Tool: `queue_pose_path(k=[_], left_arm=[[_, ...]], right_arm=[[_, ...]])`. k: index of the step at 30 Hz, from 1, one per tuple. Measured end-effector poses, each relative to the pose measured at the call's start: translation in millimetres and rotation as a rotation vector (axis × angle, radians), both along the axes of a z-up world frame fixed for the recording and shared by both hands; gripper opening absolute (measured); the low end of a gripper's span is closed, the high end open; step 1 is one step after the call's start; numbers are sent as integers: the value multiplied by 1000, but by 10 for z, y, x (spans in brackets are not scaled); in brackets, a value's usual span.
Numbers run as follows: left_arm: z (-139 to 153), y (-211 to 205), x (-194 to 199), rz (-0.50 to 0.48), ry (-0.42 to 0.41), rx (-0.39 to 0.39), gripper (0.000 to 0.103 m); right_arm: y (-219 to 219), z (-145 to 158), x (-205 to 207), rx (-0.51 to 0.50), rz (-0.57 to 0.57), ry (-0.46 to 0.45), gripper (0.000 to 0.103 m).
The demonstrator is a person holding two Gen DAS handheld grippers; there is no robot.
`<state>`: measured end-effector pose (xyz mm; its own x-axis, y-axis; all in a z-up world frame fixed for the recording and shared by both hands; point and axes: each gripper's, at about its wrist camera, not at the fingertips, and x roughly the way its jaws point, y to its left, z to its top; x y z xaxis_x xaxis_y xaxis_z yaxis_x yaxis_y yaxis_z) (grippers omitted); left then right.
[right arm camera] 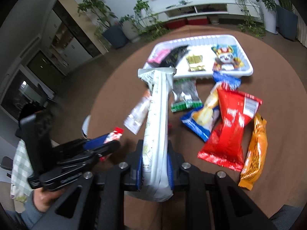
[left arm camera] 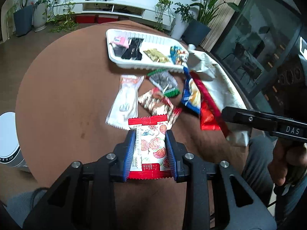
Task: Organize snacks
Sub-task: 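Carry the strawberry packet and white bun over the white tray with both tools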
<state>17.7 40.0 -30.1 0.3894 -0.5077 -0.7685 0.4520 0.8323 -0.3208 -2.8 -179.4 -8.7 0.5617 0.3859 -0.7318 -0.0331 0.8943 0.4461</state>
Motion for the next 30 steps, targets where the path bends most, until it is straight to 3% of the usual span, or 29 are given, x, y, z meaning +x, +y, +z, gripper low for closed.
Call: queue_pose_path(k=[8,13,19,30], left_arm=[[304,-103,712,11,-46,-41,30],[297,-315,1328,26,-40,-53,30],[25,-598,1931,39,-15,5,30],[-282,-735,2259,33,-14,37,30]], right_arm=[[-564,398,410,-61,-108,-86,22],[-839,512,970,-128,-164,-101,22],[-909,185,1715,-142,-140,0,22],[-824,-358,2253,-163,-115,149,22]])
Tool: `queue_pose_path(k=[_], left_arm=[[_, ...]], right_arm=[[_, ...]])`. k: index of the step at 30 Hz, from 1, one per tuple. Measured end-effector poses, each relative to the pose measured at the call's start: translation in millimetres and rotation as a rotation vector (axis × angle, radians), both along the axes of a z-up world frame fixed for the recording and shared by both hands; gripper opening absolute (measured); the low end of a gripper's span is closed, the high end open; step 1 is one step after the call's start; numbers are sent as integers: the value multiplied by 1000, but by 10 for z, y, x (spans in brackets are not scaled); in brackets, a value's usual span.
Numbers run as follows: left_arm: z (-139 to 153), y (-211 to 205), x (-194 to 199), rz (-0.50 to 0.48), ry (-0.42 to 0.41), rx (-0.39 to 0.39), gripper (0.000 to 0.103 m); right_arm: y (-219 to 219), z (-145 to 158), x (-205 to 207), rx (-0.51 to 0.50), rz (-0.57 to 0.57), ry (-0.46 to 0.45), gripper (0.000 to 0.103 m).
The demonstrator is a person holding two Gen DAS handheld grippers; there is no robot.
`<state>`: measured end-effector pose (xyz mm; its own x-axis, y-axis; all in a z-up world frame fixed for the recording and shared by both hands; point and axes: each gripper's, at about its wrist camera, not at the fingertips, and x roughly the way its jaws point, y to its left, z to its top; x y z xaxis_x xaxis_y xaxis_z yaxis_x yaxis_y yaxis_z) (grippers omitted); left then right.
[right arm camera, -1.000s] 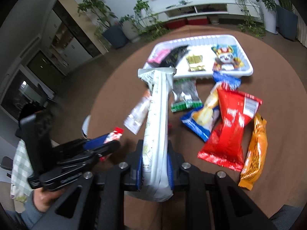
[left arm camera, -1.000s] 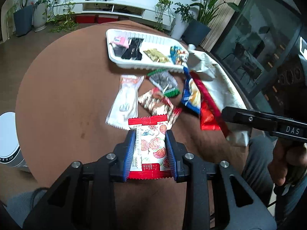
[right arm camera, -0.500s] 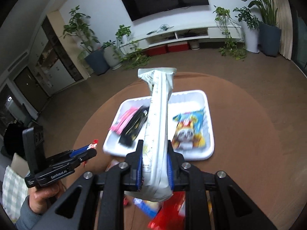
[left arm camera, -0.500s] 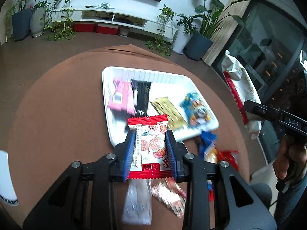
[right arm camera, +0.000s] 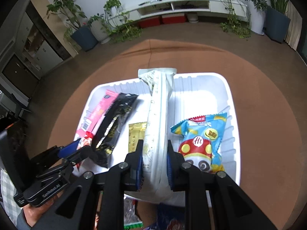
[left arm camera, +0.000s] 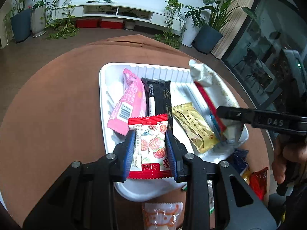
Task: Organize snacks
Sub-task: 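Carry the strawberry packet and white bun over the white tray with both tools, then release both packets into the tray and withdraw both tools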
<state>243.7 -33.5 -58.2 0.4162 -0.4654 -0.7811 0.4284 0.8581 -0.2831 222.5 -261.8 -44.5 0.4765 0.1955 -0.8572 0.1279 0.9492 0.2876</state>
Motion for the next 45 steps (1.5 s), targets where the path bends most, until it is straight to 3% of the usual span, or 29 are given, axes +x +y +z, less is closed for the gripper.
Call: queue_pose_path(k=[14,27,29,31,33,35,37,41,45], left_arm=[[-111,-129,255,-26,-66,43,30],[-127,-179,281,-56,-41,66,31],[-120,-187,248,-68,-34,72,32],[-108,-200,219,-74,-38,86,32],[-71,-213,195,-77,-41,86,40],[-24,-205,143,-71,-48,80,66],[50,-163,52,-63,-64,69,75],[171,-50,-121,-31,-67,54,101],[341,136,-411,7,-103,40,103]], right_arm=[[67,-241,163,-7,-26,61,22],[17,-234,165,10,-58,51,26],[0,-216,154,18,-61,46,29],[-11,-187,131,25,-61,39,38],[-14,-143,97,29,-67,32,48],[-14,-66,55,40,-67,10,55],[-4,40,-6,38,-73,-21,67],[6,352,-239,68,-69,-131,78],[37,674,-685,104,-63,-272,95]])
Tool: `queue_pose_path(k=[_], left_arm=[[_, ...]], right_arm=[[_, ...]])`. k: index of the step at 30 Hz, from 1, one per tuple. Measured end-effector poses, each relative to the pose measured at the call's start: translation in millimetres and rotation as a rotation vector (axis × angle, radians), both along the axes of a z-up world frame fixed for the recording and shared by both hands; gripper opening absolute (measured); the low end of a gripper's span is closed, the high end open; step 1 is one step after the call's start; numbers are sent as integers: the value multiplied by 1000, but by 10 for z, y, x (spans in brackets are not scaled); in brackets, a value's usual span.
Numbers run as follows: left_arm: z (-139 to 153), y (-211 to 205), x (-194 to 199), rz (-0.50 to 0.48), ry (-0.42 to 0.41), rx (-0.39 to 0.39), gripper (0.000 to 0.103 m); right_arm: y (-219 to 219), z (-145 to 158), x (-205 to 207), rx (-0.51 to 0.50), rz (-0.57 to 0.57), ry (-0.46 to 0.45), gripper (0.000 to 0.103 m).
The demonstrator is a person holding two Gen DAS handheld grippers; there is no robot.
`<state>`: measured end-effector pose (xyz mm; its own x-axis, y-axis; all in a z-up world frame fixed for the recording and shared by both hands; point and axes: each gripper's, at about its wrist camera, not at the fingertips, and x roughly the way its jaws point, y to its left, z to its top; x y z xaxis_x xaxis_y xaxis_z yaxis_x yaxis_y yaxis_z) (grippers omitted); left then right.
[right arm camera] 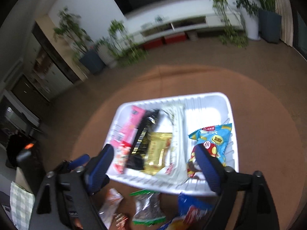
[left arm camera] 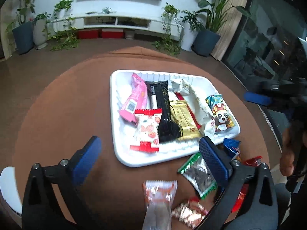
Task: Organize snacks
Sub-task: 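Release both packets into the tray and withdraw both tools, then grasp the white wrapped bun with the left tool while the right tool grasps the checkered bar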
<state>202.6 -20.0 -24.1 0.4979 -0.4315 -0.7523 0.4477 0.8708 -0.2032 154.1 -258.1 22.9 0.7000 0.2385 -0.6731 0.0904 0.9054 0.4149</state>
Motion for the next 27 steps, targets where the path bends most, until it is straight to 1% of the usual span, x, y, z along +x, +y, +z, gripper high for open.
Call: queue_pose_path(k=[4,7,8,11,13,14,17,21,24,27], left_arm=[[68,96,-378,3,-16,76,103],[96,130,-706,0,-75,116,103],[101,141,-838,2,-99,137,103],[23,183,-1148,-11,-68,162,103],[-6,198,-1321,-5,-75,180,103],[-10,206,-1411,1,-72,181,103],[26,213,-1665,-13,-63,138,103],[33,145,-1904,-41,-64,139,103],[6,98,-1984,-52,-52,123,103],[-27,63,-2004,-69,-35,104,103]], right_arm=[[43,106,-473,52,13,-81,101],[124,87,-840,86,30,-106,101],[161,67,-945,82,30,-108,101],[268,-11,-1300,18,22,-115,101],[314,-62,-1525,-25,-3,-129,101],[305,-83,-1604,-29,-8,-126,101],[339,-133,-1843,-57,-27,-118,101],[301,-153,-2066,-94,-62,-117,101],[210,-239,-2122,-88,-93,-70,101],[121,-378,-2153,-85,-117,-12,94]])
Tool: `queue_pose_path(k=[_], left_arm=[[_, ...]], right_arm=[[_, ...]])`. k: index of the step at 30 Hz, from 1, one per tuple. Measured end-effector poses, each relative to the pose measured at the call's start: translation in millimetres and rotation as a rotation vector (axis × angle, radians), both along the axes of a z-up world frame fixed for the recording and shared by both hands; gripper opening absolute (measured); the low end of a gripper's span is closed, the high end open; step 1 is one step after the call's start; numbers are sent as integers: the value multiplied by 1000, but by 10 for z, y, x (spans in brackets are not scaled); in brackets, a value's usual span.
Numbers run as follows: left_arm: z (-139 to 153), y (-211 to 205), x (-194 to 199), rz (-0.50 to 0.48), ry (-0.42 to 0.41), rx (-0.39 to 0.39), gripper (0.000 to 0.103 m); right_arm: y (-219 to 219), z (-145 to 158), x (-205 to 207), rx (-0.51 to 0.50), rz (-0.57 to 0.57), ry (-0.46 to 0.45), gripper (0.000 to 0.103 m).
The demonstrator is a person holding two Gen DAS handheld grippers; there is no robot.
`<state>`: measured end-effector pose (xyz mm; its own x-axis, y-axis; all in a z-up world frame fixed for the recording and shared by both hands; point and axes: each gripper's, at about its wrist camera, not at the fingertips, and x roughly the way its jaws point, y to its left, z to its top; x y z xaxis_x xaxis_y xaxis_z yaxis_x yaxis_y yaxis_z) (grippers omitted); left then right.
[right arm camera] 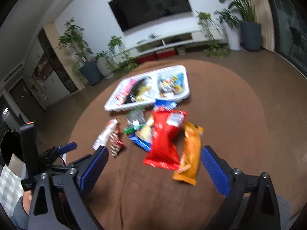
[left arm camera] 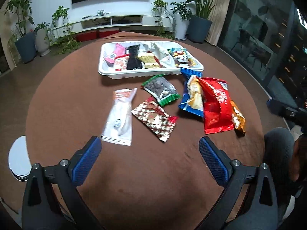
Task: Organize snacks
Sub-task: 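Grasp the white wrapped bun with the left tool while the right tool grasps the checkered bar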
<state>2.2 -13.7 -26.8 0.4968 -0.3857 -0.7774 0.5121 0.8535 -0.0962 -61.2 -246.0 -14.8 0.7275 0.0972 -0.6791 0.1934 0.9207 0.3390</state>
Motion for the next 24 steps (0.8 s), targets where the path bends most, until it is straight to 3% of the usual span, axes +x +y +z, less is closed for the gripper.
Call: queue_pose_path(k=[4,8,20,21,23,24], left_arm=[[0,36,88,2,-3,-7,103],[-34,131,262,26,10,3,102],[-256,96,1063,23,78,120,98],[-282,75,1111,8,88,123,97],[-371,19,1209,-14,107,161,80],[-412,0,1242,-19,111,180,77]], right_arm=[[-79,-101,-19,33,-28,37,85],[-60,-123,-28,31,-14,40,85],[145,-152,25,7,40,65,78],[154,-149,24,3,42,64,78],[164,-142,24,1,45,65,78],[163,-144,28,2,45,65,78]])
